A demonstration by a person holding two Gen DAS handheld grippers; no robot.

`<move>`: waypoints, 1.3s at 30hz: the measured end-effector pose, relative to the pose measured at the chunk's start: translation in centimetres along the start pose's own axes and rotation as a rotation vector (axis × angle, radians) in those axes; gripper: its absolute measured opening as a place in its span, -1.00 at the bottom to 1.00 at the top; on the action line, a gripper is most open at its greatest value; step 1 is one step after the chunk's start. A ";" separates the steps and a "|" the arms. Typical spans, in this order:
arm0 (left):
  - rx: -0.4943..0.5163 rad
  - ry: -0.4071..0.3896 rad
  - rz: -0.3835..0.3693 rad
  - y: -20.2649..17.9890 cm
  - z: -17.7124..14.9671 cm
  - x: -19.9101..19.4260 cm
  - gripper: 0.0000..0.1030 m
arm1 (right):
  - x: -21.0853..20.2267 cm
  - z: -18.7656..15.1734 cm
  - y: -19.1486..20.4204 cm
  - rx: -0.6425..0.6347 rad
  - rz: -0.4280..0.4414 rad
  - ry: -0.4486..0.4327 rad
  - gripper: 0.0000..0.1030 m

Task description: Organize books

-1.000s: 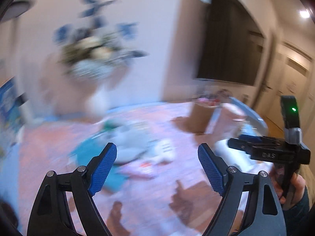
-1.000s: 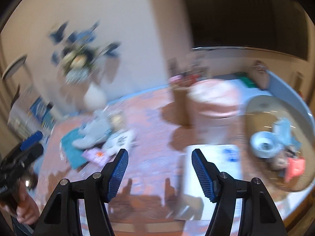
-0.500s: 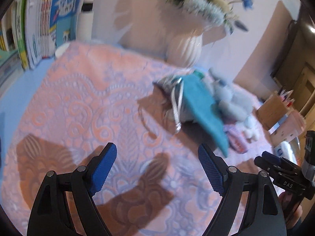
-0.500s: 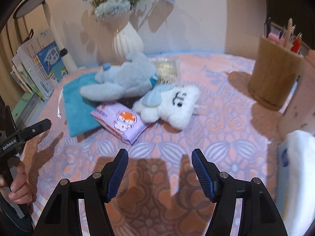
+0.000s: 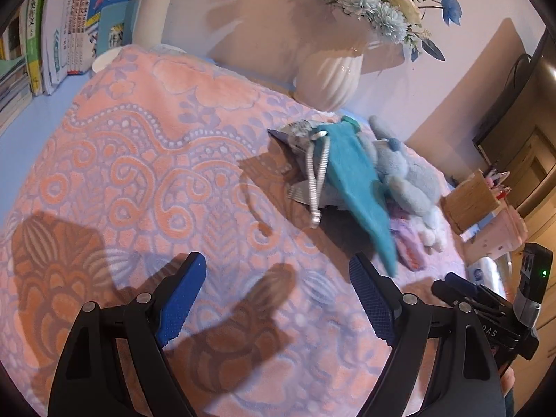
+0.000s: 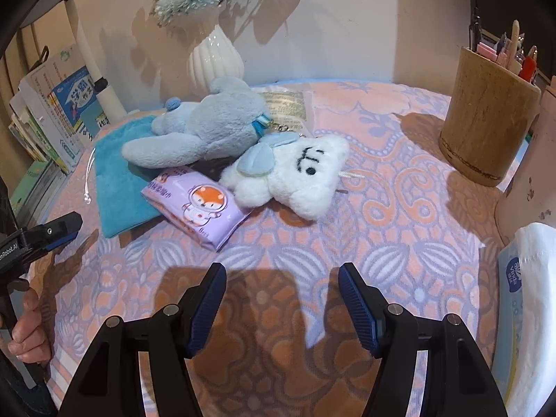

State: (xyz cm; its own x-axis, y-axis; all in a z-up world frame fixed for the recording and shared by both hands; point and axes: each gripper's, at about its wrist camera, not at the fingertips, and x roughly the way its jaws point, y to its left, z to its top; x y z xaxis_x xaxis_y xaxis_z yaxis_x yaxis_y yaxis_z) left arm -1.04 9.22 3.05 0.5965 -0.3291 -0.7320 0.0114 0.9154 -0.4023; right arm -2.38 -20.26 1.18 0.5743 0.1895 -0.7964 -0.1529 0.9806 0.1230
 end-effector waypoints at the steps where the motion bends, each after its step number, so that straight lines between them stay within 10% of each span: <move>1: -0.002 0.004 -0.012 -0.4 0.3 -0.3 0.61 | -0.4 0.2 0.3 -0.008 0.017 0.015 0.27; 7: 0.006 0.012 -0.010 -2.8 3.3 1.0 0.61 | -3.9 5.1 2.4 -0.090 0.068 -0.056 0.79; 14: -0.006 0.030 -0.109 -3.7 3.6 4.3 0.50 | -0.4 10.1 1.7 -0.018 0.099 -0.082 0.79; 19: 0.001 0.071 -0.114 -4.2 3.5 5.9 0.06 | 3.4 12.1 1.6 0.014 0.111 -0.039 0.78; 22: 0.014 0.071 -0.101 -4.5 3.1 6.1 -0.36 | 4.9 12.2 2.2 0.010 0.133 -0.018 0.19; 24: 0.026 0.066 -0.124 -4.7 2.9 5.9 -0.78 | 5.2 11.8 2.9 -0.019 0.091 -0.012 0.16; 39: 0.108 -0.040 -0.141 -2.9 1.6 -3.8 -0.84 | -7.1 6.8 -0.2 0.128 0.080 -0.169 0.10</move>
State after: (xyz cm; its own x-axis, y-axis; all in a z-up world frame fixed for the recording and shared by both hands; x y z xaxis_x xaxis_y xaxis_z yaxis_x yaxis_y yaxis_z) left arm -2.03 8.16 7.93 0.6146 -0.4485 -0.6490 0.1824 0.8811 -0.4363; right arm -1.02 -21.44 10.83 0.6924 0.2623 -0.6722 -0.1065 0.9585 0.2643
